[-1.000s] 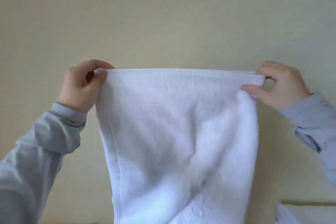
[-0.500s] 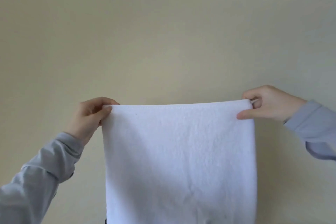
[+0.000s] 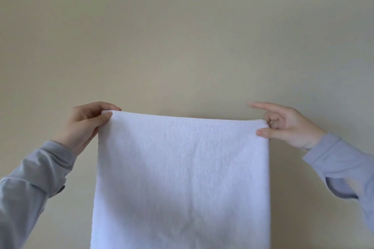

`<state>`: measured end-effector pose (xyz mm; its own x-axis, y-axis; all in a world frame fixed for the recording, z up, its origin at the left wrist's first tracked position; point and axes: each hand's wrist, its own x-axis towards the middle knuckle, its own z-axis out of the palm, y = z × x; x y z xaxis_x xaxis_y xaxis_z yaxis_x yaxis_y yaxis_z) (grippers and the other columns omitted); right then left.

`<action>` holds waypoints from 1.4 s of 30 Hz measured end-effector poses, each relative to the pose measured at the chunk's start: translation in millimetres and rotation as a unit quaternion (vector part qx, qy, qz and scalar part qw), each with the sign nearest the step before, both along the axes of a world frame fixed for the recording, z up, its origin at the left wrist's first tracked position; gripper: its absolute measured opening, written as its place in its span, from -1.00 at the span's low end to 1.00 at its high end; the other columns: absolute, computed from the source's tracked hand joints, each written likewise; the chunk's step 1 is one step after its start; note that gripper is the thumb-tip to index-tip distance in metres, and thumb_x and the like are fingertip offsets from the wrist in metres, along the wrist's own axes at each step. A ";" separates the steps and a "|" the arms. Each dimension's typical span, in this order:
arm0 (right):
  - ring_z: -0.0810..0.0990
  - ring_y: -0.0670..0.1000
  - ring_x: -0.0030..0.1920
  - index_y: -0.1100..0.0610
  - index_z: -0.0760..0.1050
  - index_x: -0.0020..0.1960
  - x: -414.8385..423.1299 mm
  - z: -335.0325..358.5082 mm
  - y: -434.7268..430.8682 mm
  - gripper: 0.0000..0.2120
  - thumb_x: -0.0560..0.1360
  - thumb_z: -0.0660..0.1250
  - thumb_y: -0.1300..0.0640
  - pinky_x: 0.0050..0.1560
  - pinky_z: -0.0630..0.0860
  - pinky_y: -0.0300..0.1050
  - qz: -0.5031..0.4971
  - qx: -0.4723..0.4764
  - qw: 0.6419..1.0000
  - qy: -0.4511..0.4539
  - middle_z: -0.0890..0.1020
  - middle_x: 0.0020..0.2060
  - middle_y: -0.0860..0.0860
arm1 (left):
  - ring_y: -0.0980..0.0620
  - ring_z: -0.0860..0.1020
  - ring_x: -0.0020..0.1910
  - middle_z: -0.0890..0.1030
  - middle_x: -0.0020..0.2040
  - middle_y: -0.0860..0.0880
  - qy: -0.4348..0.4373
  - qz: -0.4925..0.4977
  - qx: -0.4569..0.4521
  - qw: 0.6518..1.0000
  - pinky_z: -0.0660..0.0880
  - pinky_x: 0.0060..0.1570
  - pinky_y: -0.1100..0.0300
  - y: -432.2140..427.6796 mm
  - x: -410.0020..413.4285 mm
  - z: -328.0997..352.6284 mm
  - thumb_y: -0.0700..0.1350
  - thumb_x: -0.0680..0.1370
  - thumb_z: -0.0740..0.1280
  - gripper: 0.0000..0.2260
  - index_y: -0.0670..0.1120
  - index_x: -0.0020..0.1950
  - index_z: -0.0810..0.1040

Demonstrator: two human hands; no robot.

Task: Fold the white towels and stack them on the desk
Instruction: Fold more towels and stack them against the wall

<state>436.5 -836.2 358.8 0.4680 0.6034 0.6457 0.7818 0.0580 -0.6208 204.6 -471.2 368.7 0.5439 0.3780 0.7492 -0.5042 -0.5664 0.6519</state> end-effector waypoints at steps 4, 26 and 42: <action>0.53 -0.25 -0.44 0.29 0.59 -0.05 -8.4 16.2 2.0 -0.83 0.37 0.40 0.43 -0.30 0.46 -0.48 -0.074 0.131 0.989 -0.007 0.60 -0.48 -0.14 | 0.06 0.56 -0.04 0.66 -0.14 0.08 -0.056 0.045 0.081 0.994 0.48 0.04 0.27 -2.3 -20.8 13.5 -0.29 0.55 0.25 -0.80 -0.06 -0.10 0.63; 0.37 -0.18 -0.43 -0.19 0.54 -0.29 -0.4 -12.7 -8.2 -0.74 0.33 0.49 0.17 -0.35 0.24 -0.42 -0.202 0.203 0.948 -0.142 0.49 -0.41 -0.21 | 0.33 0.57 -0.14 0.67 -0.11 0.23 -0.097 0.172 0.176 0.964 0.42 -0.17 0.56 -12.1 -8.3 -9.0 -0.21 0.54 0.29 -0.76 0.13 -0.07 0.64; 0.43 -0.13 -0.60 -0.04 0.56 -0.30 40.3 6.2 -101.9 -0.80 0.38 0.44 0.24 -0.47 0.44 -0.30 -0.282 0.237 0.924 -0.106 0.52 -0.58 -0.08 | 0.18 0.63 -0.02 0.69 -0.06 0.12 -0.056 0.081 0.160 0.982 0.52 0.00 0.32 -117.8 36.7 -10.3 -0.16 0.48 0.38 -0.85 0.06 -0.06 0.67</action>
<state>476.8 -938.2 365.0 0.4547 -0.0721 0.8877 0.8713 -0.1704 -0.4602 241.3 -589.1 358.4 0.4037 0.1886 0.8952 -0.4486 -0.8120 0.3733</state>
